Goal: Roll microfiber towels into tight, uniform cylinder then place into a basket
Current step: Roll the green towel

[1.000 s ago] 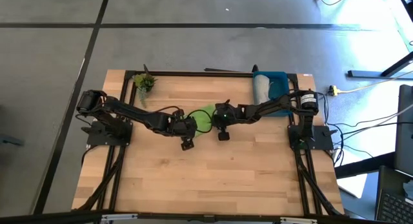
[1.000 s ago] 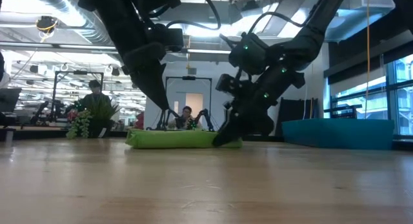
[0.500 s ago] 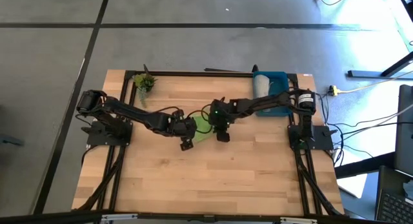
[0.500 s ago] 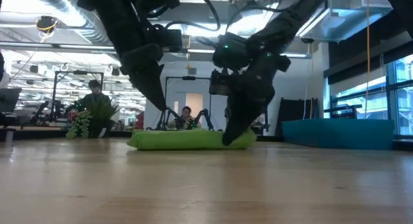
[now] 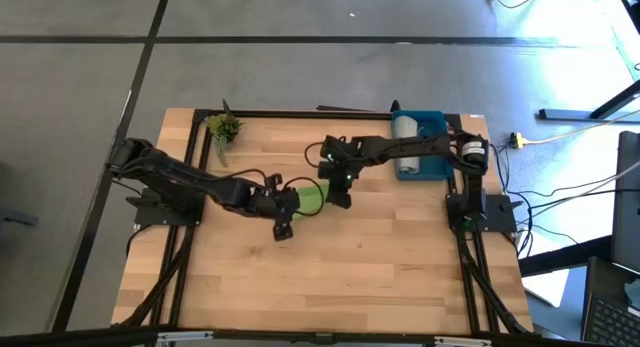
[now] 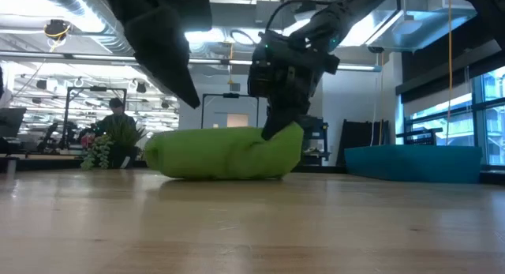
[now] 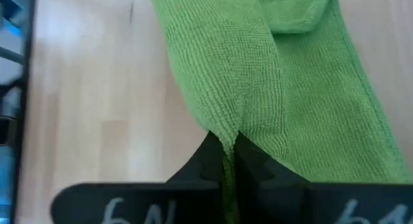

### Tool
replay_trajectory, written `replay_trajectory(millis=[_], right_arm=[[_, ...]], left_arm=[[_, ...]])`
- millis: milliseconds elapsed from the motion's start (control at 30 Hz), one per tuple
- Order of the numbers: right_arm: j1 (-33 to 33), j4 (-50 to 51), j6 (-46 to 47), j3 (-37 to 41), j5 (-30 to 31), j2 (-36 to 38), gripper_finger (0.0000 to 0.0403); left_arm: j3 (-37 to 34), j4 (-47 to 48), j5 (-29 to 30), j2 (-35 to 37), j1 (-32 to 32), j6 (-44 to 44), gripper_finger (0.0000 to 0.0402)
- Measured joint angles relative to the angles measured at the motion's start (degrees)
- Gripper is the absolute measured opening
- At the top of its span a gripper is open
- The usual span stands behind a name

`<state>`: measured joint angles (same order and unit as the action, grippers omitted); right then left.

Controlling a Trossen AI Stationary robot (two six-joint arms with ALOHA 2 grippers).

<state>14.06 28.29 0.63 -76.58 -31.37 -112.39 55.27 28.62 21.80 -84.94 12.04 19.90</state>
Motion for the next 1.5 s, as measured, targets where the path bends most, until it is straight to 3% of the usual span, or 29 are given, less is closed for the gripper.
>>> replay_trajectory(millis=[233, 700, 833, 1033, 1233, 1500], right_arm=[[4.34, 0.10, 3.60, 0.11, -7.08, -0.14, 0.0012], [10.19, 0.61, 6.84, 0.24, -13.35, -3.37, 0.0012], [11.36, 0.60, 8.25, 0.24, -13.36, -3.39, 0.0012], [12.88, 0.23, 9.78, 0.22, -13.92, -5.30, 0.0012], [13.89, 0.46, 9.87, 0.22, -19.79, -7.39, 0.0012], [13.97, 0.75, 12.82, 0.22, -20.36, -7.96, 0.0013]], left_arm=[[-0.01, 0.51, 0.07, 0.73, 1.45, -0.07, 0.0105], [0.00, 0.50, 0.17, 0.78, 1.85, -0.04, 0.0105], [0.00, 0.47, 2.78, 0.62, 1.71, -0.02, 0.0105], [0.00, -1.48, 6.13, -2.41, -0.69, -2.40, 0.0105], [-0.02, -3.53, 6.32, -4.77, -4.71, -6.52, 0.0105], [0.00, -5.29, 5.91, -5.71, -7.83, -7.16, 0.0105]])
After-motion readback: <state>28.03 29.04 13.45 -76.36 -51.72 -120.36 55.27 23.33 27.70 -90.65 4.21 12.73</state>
